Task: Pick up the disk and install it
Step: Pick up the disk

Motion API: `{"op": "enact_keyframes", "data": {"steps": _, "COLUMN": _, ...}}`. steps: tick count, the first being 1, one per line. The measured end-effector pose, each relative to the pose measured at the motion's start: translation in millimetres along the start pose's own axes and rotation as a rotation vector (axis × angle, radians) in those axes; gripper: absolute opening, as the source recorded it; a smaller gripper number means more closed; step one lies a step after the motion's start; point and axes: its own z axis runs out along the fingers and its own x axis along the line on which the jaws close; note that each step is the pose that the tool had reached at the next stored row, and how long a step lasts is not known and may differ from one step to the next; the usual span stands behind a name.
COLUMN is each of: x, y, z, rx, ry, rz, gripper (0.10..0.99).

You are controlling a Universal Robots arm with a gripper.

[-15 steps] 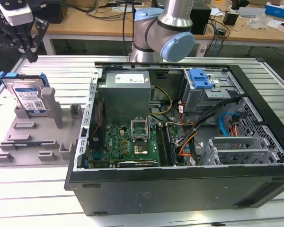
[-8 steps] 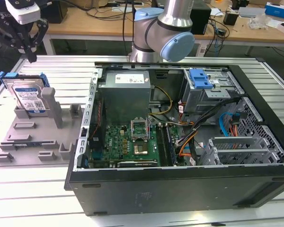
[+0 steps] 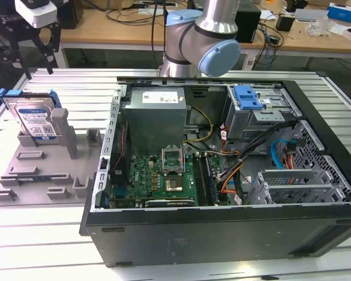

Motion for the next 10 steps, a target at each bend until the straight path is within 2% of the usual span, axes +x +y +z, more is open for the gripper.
{"op": "enact_keyframes", "data": {"steps": 1, "x": 0.0, "y": 0.0, "z": 0.0, "rx": 0.000, "ry": 0.0008, "rz": -0.017, "gripper": 0.482}}
{"op": "enact_keyframes", "data": {"steps": 10, "x": 0.0, "y": 0.0, "z": 0.0, "rx": -0.004, "ry": 0.0100, "rz": -0.230, "gripper": 0.482}}
